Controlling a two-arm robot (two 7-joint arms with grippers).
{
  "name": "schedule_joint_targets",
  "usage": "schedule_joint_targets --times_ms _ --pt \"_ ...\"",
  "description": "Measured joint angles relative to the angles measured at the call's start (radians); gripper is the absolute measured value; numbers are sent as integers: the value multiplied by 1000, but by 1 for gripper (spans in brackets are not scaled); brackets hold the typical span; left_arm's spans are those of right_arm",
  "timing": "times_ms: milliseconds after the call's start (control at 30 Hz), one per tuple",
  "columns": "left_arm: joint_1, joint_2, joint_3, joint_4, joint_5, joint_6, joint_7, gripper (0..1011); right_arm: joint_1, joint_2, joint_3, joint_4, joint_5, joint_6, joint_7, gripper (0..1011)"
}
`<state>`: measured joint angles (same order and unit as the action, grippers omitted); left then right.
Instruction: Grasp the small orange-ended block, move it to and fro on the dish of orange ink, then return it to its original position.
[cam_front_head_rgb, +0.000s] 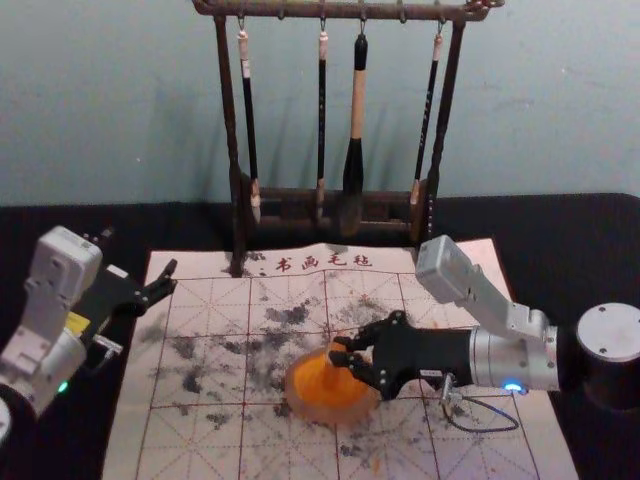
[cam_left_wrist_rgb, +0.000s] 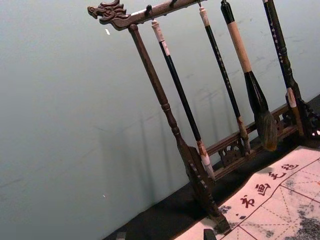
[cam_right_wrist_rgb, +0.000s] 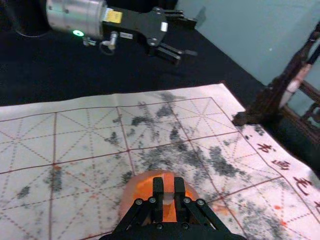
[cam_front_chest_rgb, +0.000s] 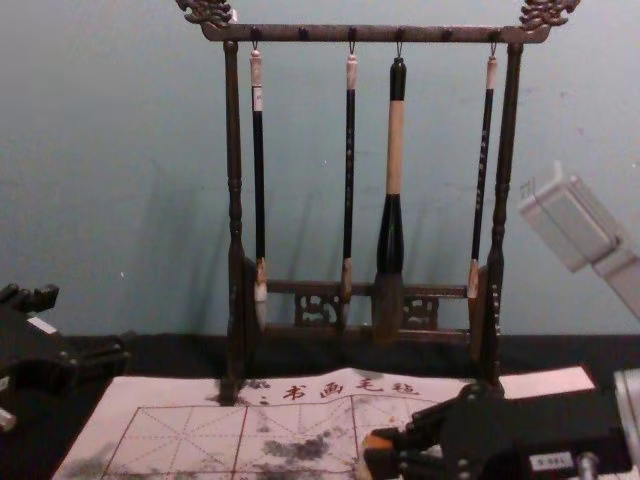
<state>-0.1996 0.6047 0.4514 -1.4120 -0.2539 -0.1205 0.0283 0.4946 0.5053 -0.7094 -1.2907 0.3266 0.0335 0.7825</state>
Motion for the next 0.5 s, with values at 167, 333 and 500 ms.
schedule_joint_targets --times_ms 167,333,500 --pt "0 0 0 0 0 0 0 1001 9 -5 9 16 -2 0 -6 104" --pt "0 0 0 0 0 0 0 1001 11 -3 15 22 -3 1 -8 104" --pt "0 0 0 0 0 0 0 1001 3 10 22 14 1 2 -8 104"
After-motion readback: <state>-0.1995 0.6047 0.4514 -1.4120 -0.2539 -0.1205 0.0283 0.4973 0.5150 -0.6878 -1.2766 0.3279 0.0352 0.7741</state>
